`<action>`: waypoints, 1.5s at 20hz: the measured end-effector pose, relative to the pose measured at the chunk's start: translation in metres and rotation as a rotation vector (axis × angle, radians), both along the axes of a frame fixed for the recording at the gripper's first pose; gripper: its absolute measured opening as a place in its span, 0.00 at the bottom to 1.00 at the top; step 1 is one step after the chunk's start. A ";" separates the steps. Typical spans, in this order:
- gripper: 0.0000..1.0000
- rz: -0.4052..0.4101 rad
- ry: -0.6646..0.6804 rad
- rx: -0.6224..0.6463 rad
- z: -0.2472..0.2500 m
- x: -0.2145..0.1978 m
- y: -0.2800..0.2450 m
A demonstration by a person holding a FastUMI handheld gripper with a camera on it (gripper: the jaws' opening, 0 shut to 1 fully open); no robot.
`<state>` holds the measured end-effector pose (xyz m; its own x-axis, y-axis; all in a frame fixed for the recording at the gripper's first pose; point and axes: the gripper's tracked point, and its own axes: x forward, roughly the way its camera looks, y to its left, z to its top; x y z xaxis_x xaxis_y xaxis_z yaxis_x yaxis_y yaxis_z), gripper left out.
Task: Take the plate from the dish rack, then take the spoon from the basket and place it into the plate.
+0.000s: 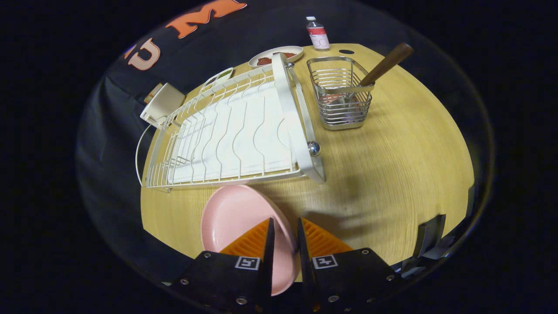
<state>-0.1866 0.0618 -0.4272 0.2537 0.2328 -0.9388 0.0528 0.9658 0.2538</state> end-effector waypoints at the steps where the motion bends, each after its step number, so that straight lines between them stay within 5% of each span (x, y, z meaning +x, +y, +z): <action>1: 0.31 0.008 -0.012 -0.010 0.004 0.002 -0.004; 14: 0.80 -0.241 -0.407 -0.091 0.080 0.093 -0.104; 18: 0.90 -0.254 -0.470 -0.097 0.088 0.121 -0.130; 25: 0.87 -0.257 -0.531 -0.054 0.081 0.172 -0.136; 30: 0.62 -0.235 -0.536 -0.051 0.070 0.190 -0.135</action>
